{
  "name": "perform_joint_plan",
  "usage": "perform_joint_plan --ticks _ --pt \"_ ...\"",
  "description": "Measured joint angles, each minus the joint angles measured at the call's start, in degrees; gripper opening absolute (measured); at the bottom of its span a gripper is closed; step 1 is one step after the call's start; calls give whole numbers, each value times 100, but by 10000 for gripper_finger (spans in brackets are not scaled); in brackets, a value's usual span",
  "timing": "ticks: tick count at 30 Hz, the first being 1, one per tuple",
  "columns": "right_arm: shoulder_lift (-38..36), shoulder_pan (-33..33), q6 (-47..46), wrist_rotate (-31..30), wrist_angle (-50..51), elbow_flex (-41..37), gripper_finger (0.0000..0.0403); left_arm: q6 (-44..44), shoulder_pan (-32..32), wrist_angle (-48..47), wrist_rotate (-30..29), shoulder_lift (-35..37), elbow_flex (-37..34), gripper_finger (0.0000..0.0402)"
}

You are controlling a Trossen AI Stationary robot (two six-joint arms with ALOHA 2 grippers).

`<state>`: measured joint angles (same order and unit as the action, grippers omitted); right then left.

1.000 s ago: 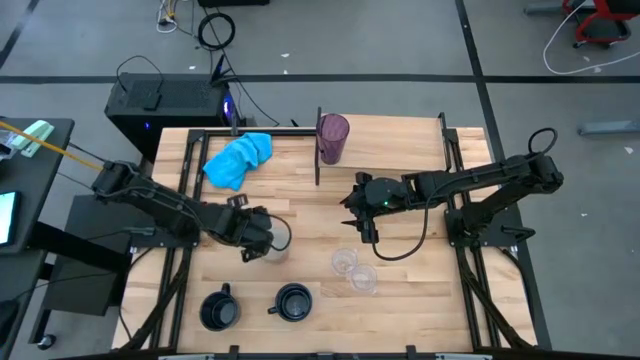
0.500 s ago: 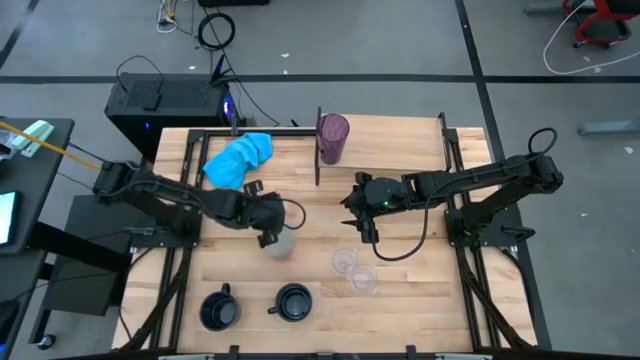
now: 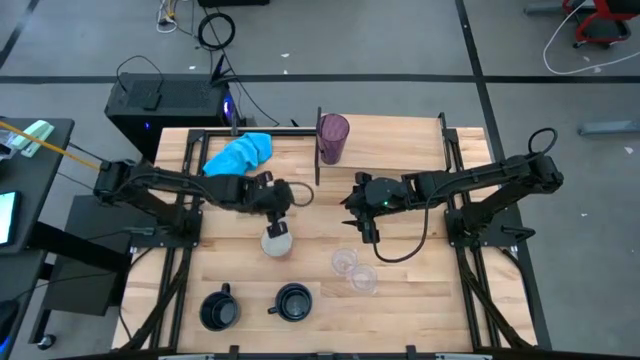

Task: Stack small to large cups/mugs on shelf
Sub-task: Put the brown mug on the shelf

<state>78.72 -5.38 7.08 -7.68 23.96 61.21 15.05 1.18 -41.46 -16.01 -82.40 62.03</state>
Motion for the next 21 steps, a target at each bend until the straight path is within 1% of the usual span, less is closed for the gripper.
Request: perform_joint_plan --ticks 2,5,8,13,18,21 --pt "0 57 39 2 63 2 249 375 -49 -561 353 1 310 99" --pt "0 191 72 0 249 2 249 955 11 -1231 690 1 719 104" --pt "0 357 87 -2 395 0 249 1605 206 -1721 926 1 860 117" --pt "0 589 239 -2 430 0 249 2713 620 -1904 1216 -1 721 154" --pt "0 760 379 -3 407 2 249 3554 798 -1903 1224 -1 686 206" --pt "0 801 385 -3 403 0 249 3889 842 -2043 1221 -52 686 228"
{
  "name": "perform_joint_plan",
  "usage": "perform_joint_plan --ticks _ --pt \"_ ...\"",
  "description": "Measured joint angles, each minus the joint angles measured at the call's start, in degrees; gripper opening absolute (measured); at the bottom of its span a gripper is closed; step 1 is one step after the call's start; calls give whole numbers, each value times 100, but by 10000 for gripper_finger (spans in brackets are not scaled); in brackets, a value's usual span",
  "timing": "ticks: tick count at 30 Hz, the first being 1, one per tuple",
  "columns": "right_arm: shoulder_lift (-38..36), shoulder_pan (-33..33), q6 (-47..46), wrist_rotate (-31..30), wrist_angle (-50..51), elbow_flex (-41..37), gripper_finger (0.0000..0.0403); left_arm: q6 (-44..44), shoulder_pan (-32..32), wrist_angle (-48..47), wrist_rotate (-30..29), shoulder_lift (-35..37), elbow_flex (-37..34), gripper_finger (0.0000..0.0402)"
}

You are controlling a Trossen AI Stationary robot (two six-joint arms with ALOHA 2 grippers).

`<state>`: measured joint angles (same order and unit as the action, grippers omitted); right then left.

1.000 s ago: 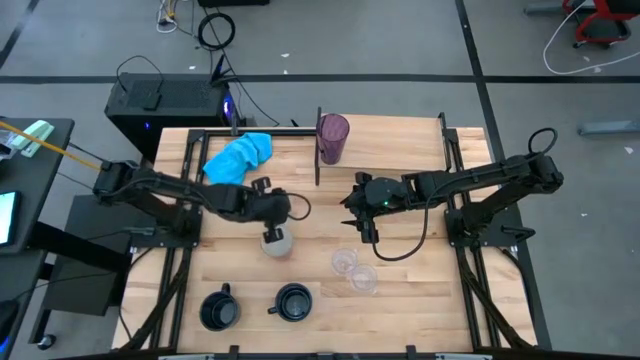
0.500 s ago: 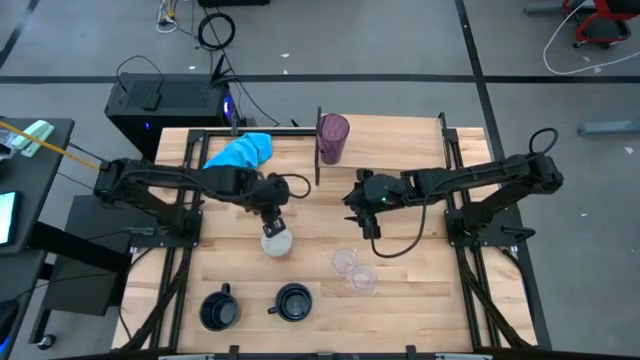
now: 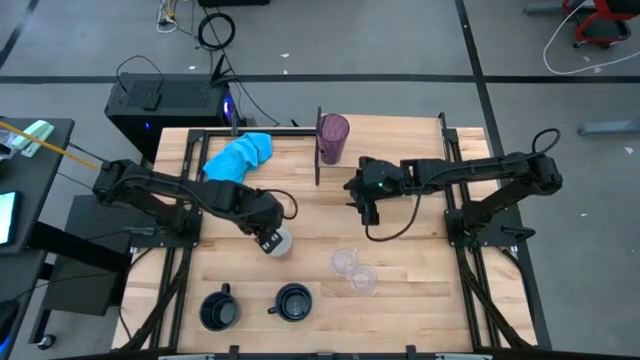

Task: Stack small to large cups/mugs on shelf
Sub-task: Put the brown mug on the shelf

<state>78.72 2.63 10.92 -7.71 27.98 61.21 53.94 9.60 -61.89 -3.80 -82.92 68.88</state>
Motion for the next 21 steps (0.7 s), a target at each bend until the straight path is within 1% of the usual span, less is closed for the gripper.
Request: perform_joint_plan --ticks 3,6,11,16,21 --pt "0 -7 48 7 -32 0 249 157 22 -100 2 -149 -2 234" --pt "0 -7 97 5 -73 0 249 190 68 -103 2 -332 -4 231" --pt "0 -7 131 5 -122 0 249 -97 90 -87 1 -628 -7 216" --pt "0 -7 128 3 -200 0 249 -871 -56 152 1 -822 -7 194" --pt "0 -11 100 5 -198 0 249 -1944 -258 279 1 -1018 -7 167"
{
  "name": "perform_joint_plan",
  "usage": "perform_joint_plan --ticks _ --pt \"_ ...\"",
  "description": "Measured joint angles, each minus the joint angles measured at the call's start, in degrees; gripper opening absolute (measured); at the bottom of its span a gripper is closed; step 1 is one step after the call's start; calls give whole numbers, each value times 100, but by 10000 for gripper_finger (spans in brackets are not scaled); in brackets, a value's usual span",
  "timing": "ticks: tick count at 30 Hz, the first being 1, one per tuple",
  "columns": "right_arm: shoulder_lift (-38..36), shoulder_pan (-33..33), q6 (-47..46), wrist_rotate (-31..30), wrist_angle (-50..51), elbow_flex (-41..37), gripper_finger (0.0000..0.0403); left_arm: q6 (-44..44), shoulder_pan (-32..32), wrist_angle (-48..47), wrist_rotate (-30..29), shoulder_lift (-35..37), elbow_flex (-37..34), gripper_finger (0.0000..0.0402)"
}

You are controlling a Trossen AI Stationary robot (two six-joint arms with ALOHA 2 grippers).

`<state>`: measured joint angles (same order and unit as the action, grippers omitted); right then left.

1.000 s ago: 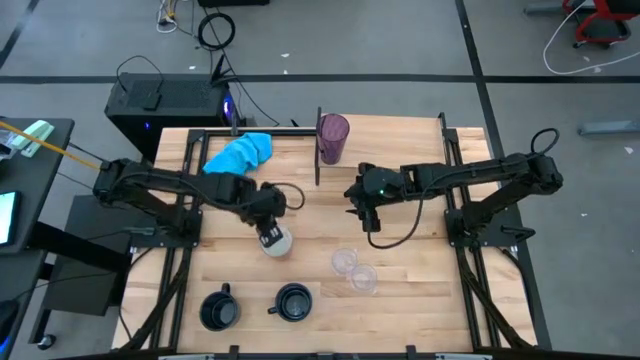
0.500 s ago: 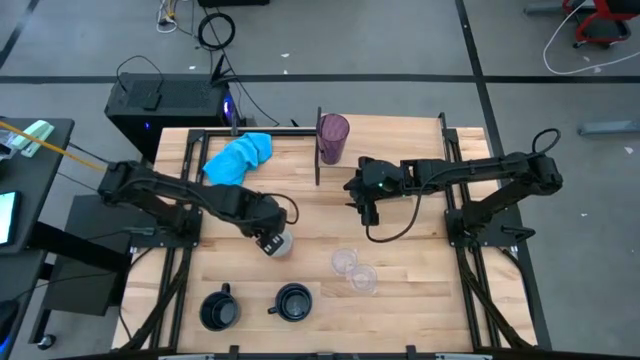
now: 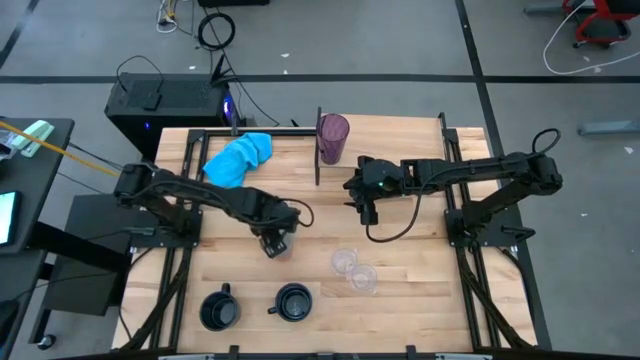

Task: Stack small to large cups/mugs on shelf
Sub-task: Put the brown mug on the shelf

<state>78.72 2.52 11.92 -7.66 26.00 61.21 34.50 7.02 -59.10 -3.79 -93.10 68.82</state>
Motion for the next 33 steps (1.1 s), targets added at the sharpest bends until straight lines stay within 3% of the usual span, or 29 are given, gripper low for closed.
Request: perform_joint_plan --ticks 11,24,30,33 --pt "-2 -2 -35 2 9 0 249 -2722 -205 940 -10 -76 -2 131" --pt "-2 -2 -35 2 9 0 249 -5671 -96 1647 -8 -74 -2 134" --pt "-3 -2 -6 103 -59 -28 249 -5479 -26 1604 -203 -74 5 127" --pt "-8 -2 158 281 -705 -346 249 -5193 -32 1327 -264 -72 105 126"
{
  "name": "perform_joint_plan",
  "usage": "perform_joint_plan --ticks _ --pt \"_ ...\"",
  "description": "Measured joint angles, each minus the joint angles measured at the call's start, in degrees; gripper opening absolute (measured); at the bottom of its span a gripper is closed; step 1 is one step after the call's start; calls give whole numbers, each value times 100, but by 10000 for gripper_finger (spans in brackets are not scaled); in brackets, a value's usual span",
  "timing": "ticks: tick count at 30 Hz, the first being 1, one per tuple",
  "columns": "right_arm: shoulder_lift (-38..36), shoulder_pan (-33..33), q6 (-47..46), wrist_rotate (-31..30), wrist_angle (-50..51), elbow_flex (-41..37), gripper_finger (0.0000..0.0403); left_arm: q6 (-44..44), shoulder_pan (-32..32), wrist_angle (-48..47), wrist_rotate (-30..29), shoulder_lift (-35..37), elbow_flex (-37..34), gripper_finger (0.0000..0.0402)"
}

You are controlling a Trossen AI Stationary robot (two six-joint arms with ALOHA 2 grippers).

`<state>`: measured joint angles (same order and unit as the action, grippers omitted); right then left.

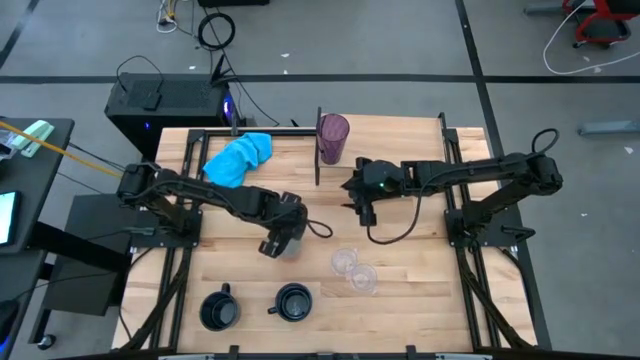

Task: Stack small to large cups/mugs on shelf
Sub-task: Put the brown mug on the shelf

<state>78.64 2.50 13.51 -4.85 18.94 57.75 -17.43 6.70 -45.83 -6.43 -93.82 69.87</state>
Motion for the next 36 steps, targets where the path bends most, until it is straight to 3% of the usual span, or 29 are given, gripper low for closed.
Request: perform_joint_plan --ticks 9,19,29,36 --pt "2 4 -43 601 -1535 -684 249 869 -9 -846 -173 9 487 163" --pt "4 -34 -475 645 -1635 -760 247 2784 -95 -1542 33 11 702 183" --pt "6 -159 -643 645 -1460 -762 234 3040 -419 -1216 269 -31 542 152" --pt "6 -269 -757 659 -1155 -762 225 2884 -424 -1168 520 -538 537 109"
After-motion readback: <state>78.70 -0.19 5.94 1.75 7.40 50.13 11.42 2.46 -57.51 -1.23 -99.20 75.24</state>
